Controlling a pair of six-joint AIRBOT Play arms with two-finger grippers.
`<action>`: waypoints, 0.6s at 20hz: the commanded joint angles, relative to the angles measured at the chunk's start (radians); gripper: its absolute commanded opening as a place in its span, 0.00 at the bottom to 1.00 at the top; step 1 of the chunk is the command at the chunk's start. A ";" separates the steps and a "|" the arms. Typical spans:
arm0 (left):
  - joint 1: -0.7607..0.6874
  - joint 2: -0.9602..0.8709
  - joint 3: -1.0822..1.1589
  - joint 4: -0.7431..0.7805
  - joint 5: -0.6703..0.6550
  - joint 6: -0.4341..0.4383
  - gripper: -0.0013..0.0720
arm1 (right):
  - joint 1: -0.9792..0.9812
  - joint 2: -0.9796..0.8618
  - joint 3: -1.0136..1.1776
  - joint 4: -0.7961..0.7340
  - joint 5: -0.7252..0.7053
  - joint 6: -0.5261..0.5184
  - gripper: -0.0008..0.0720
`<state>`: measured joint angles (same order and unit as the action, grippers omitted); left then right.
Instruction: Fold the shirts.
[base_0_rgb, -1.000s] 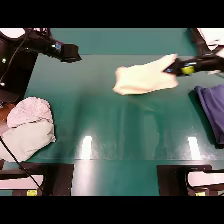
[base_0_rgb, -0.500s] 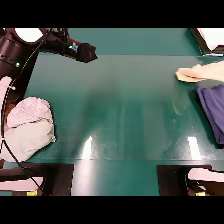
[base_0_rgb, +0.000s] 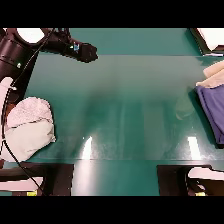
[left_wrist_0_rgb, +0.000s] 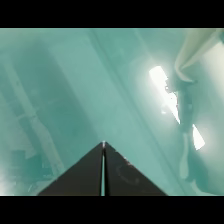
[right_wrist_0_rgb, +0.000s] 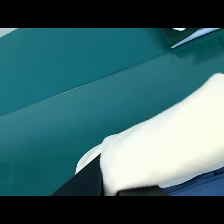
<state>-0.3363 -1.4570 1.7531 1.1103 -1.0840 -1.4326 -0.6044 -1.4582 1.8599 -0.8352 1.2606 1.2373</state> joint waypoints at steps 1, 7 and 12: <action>0.000 0.000 0.000 0.012 -0.001 0.001 0.05 | -0.046 0.046 0.019 -0.005 0.063 0.005 0.03; 0.000 0.000 0.000 0.013 -0.010 0.037 0.05 | -0.142 0.195 -0.236 -0.112 0.114 0.013 0.03; 0.000 0.000 0.000 0.013 -0.020 0.053 0.05 | -0.245 0.347 -0.511 -0.308 0.120 0.013 0.04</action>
<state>-0.3363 -1.4570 1.7531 1.1225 -1.0992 -1.3891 -0.7914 -1.1904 1.4921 -1.0271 1.3689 1.2499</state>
